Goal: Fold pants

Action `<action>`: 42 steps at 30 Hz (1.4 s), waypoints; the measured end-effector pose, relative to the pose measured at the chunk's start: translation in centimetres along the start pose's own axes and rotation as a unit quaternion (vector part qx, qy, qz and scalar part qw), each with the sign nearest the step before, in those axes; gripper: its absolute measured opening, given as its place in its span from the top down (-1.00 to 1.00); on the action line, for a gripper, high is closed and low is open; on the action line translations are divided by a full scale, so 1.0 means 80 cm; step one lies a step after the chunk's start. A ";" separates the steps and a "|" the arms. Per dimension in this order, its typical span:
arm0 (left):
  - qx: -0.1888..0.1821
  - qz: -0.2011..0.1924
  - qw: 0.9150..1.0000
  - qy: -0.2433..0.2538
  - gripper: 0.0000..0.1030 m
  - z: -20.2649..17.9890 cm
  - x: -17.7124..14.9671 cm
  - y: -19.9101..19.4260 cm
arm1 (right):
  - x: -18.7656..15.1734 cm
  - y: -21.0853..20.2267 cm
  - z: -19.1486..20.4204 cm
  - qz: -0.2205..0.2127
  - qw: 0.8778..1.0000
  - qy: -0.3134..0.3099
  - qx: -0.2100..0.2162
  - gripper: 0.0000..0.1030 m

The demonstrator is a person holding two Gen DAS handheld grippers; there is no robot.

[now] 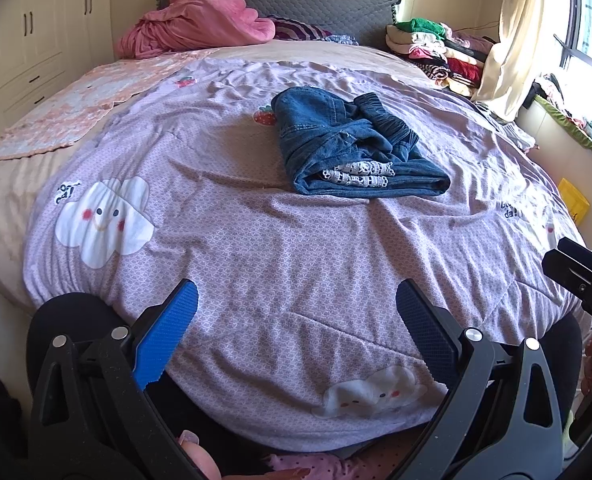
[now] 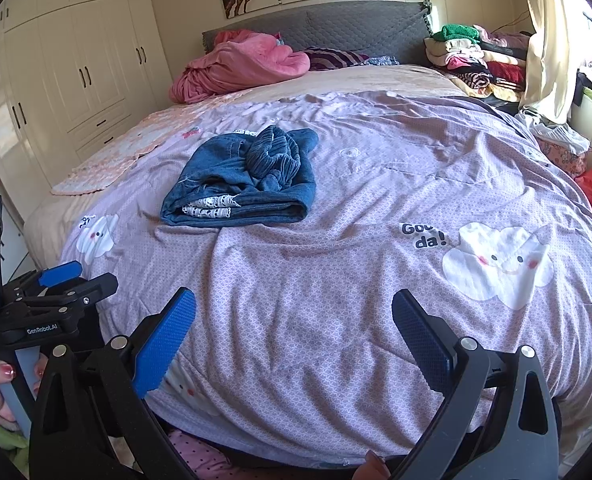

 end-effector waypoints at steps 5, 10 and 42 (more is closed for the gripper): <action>0.000 0.000 1.000 0.000 -0.81 0.001 0.001 0.000 | 0.001 0.000 0.000 0.000 1.000 -0.001 -0.001 -0.91; 0.001 0.000 1.000 0.000 -0.81 0.001 0.000 0.000 | 0.000 -0.001 0.000 0.000 1.000 0.000 -0.001 -0.91; 0.029 0.016 0.999 0.015 -0.81 0.002 0.001 0.011 | -0.004 0.010 -0.045 0.010 0.999 0.024 -0.028 -0.91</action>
Point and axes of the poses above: each gripper's, at about its wrist camera, not at the fingertips, and y roughly the way its jaws point, z to its left, x to its top, the point moved 2 cm from there along y, roughly the way its jaws point, and after that the axes turned 13 degrees about -z, right-handed, at the moved point
